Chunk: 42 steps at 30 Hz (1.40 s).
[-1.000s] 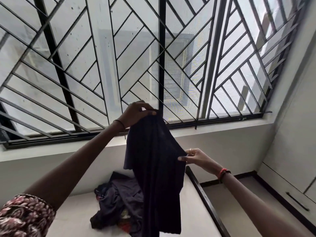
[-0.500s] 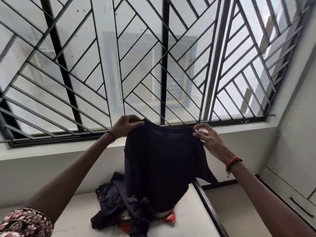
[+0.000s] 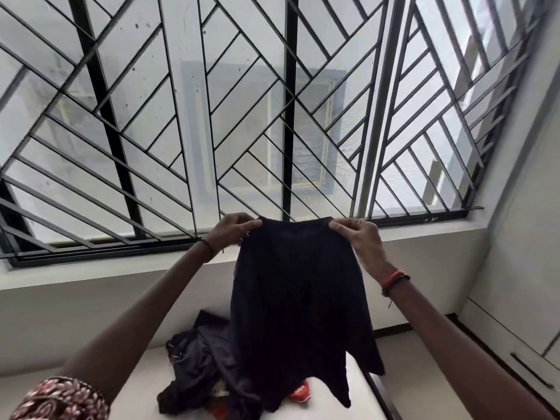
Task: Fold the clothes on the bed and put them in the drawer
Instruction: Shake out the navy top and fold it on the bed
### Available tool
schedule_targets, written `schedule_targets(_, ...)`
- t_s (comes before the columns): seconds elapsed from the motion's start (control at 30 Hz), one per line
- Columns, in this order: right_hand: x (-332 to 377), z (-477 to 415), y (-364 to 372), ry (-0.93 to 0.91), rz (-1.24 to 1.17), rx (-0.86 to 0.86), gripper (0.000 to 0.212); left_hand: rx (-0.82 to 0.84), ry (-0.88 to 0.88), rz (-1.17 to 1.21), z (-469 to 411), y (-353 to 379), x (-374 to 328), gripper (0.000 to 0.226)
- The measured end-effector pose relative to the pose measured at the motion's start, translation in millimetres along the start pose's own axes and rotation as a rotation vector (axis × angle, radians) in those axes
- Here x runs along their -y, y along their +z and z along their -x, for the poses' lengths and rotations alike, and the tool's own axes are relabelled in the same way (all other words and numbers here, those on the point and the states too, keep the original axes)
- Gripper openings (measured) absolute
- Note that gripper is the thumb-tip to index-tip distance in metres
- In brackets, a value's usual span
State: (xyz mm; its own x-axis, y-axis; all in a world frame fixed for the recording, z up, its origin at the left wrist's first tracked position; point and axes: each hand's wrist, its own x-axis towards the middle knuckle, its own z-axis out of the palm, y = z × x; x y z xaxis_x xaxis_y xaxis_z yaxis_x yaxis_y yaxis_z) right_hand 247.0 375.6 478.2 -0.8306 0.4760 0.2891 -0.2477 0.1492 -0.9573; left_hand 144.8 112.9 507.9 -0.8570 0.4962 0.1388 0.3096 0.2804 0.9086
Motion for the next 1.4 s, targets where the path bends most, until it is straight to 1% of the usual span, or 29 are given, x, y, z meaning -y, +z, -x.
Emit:
schedule_targets(0.1,-0.2,6.7,21.0,-0.080,0.120,-0.077,0.020,0.021,0.005,0.068,0.4,21.1,-4.5,0.010)
schedule_targets(0.2,3.5,14.4,43.2,-0.140,0.183,-0.077,0.030,0.054,0.051,0.109,-0.7,38.8,-13.0,0.009)
schedule_targets(0.3,8.1,19.3,61.3,-0.175,0.173,-0.072,0.026,0.063,0.083,0.132,-0.9,48.9,-19.0,0.009)
schedule_targets(0.4,15.3,22.1,70.1,-0.208,0.162,-0.063,0.017,0.083,0.115,0.170,1.1,53.2,-26.3,0.013)
schedule_targets(0.47,19.3,23.4,71.0,-0.219,0.129,-0.065,0.015,0.092,0.118,0.181,1.4,50.7,-29.0,0.011)
schedule_targets(0.6,23.9,26.2,69.3,-0.218,0.087,-0.032,0.016,0.211,0.127,0.243,5.8,43.1,-30.3,0.007)
schedule_targets(0.63,24.1,27.1,69.1,-0.213,0.076,-0.017,0.016,0.231,0.139,0.248,6.5,41.6,-29.6,0.004)
schedule_targets(0.67,24.6,28.4,69.4,-0.209,0.061,0.003,0.015,0.235,0.152,0.240,5.8,40.2,-28.4,0.006)
schedule_targets(0.73,26.0,31.0,69.8,-0.206,0.037,0.042,0.015,0.211,0.173,0.177,2.9,37.1,-26.6,0.020)
schedule_targets(0.8,27.6,32.4,69.3,-0.209,0.015,0.063,0.015,0.173,0.232,0.069,-1.6,36.2,-24.8,0.028)
schedule_targets(0.83,28.7,32.6,68.3,-0.212,0.003,0.070,0.016,0.140,0.281,-0.006,-3.6,36.2,-23.3,0.029)
schedule_targets(0.9,31.1,32.4,65.1,-0.218,-0.017,0.093,0.017,0.014,0.413,-0.199,-5.5,36.3,-18.9,0.026)
schedule_targets(0.93,31.9,32.0,63.5,-0.222,-0.023,0.112,0.018,-0.030,0.465,-0.247,-6.9,36.9,-15.7,0.026)
schedule_targets(1.0,34.8,31.1,60.0,-0.233,-0.024,0.162,0.022,-0.020,0.498,-0.240,-8.0,39.5,-13.6,0.026)
schedule_targets(1.07,37.5,30.0,57.1,-0.250,-0.005,0.206,0.025,-0.003,0.491,-0.251,-9.5,43.5,-17.5,0.014)
schedule_targets(1.1,38.2,29.4,55.7,-0.258,0.005,0.218,0.027,-0.022,0.489,-0.267,-9.6,45.5,-19.5,0.018)
schedule_targets(1.17,36.9,27.8,52.4,-0.285,0.035,0.228,0.032,-0.050,0.472,-0.240,-12.6,49.3,-21.1,0.034)
schedule_targets(1.2,35.3,28.0,51.4,-0.299,0.047,0.228,0.037,-0.056,0.460,-0.203,-13.5,50.6,-21.6,0.034)
schedule_targets(1.3,28.0,29.0,50.1,-0.340,0.046,0.188,0.054,-0.086,0.471,-0.163,-16.6,51.8,-27.4,0.024)
schedule_targets(1.33,25.1,29.1,50.1,-0.342,0.052,0.168,0.056,-0.090,0.493,-0.161,-17.8,51.2,-29.1,0.021)
schedule_targets(1.4,19.4,27.9,48.6,-0.309,0.075,0.131,0.052,-0.116,0.529,-0.161,-22.5,50.4,-32.8,0.013)
